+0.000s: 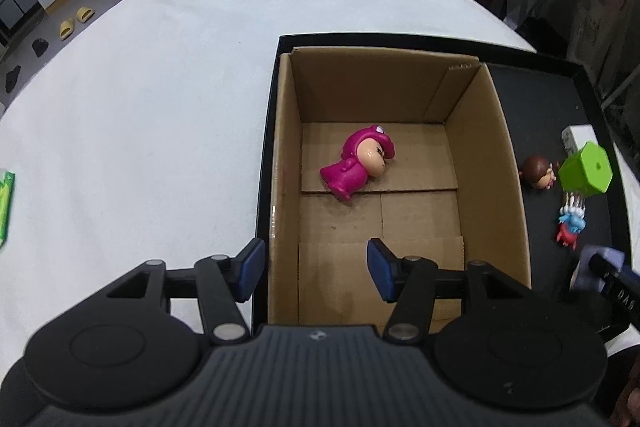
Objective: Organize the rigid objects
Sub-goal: 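Carry the lavender cube into the cardboard box and open the right gripper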
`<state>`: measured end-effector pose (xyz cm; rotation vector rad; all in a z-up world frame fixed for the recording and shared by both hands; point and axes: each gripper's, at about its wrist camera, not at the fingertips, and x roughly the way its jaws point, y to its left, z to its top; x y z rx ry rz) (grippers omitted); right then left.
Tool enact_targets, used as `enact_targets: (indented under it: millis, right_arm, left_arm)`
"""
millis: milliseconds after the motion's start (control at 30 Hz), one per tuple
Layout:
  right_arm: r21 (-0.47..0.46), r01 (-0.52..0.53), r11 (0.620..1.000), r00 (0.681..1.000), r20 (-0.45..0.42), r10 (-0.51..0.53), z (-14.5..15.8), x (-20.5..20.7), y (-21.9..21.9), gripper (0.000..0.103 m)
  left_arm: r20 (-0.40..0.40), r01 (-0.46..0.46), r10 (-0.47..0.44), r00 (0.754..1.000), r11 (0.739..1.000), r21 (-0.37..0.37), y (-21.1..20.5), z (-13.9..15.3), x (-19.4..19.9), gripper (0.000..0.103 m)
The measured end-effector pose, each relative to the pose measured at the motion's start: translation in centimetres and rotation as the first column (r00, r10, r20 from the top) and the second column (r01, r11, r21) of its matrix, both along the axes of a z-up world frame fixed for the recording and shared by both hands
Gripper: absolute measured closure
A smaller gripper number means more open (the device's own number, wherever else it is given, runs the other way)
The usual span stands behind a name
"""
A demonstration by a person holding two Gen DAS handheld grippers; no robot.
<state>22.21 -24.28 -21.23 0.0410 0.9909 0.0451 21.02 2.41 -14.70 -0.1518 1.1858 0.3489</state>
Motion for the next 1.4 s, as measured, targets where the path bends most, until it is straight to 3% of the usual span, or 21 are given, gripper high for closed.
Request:
enact_targets:
  millis: [167,567,733,1100,1267,1400]
  right_arm:
    - [-0.012,-0.006,1.000,1.000,-0.008,0.006,0.8,-0.4,0.9,0.060]
    - [-0.056,-0.020,0.998,0.996,0.084,0.025,4.8,-1.7,3.4,0.060]
    - [-0.083,-0.066,0.994,0.989,0.129,0.076,6.8,-2.1,5.7,0.060]
    - [-0.118,-0.158,0.980,0.968,0.178,0.177,10.0,-2.0,11.0,0.060]
    - [-0.134,-0.200,0.971,0.957,0.185,0.222,10.4,-2.0,13.3,0.060]
    - [-0.123,-0.254,0.959,0.949,0.162,0.272,10.5,-1.7,15.0,0.060]
  left_arm:
    - [0.031,0.002,-0.001,1.000,0.999,-0.036,0.8,0.2,-0.7,0.048]
    - [0.106,0.013,-0.002,0.994,0.995,-0.097,3.3,0.0,-2.8,0.049]
    - [0.143,0.020,0.003,0.990,0.987,-0.160,4.3,0.1,-3.4,0.053]
    - [0.140,0.014,0.018,0.990,0.975,-0.224,5.6,-0.9,-3.1,0.076]
    - [0.132,0.027,0.008,0.991,0.965,-0.262,6.2,-1.6,-2.8,0.091]
    - [0.141,0.040,-0.002,0.990,0.962,-0.269,6.4,-1.8,-2.8,0.092]
